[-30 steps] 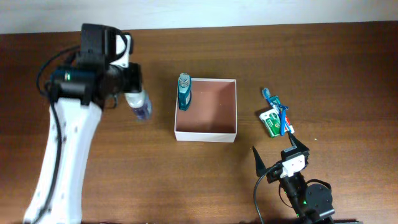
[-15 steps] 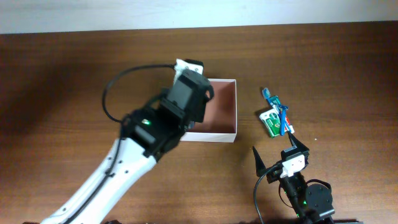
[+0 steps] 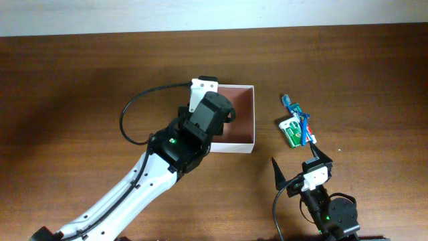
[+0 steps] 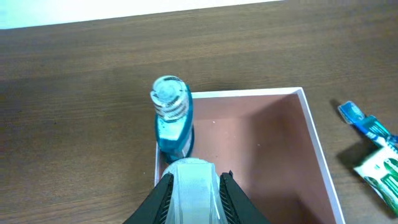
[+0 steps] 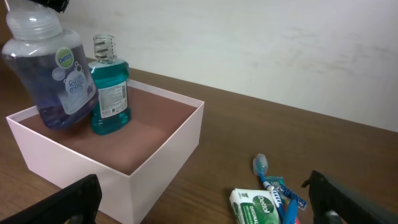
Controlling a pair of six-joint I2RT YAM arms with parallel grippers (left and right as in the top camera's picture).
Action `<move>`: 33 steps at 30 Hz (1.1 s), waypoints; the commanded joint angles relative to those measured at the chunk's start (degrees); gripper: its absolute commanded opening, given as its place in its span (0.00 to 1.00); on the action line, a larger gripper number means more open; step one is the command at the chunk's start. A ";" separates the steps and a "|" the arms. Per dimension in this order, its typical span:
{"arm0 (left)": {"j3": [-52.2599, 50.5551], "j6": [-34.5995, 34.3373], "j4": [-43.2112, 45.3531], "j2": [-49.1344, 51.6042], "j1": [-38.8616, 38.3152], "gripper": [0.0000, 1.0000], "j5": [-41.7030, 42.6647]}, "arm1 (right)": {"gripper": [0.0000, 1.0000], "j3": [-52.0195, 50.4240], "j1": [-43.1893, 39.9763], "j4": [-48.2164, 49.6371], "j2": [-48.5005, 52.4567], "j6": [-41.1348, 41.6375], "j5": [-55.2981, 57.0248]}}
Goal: Pack container
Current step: 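Carry the soap bottle with the left gripper into the pink box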
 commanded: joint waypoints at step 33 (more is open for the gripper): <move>-1.99 11.52 5.88 6.27 9.60 0.14 11.56 | 0.99 -0.26 -0.44 -0.35 -0.17 -0.22 -0.15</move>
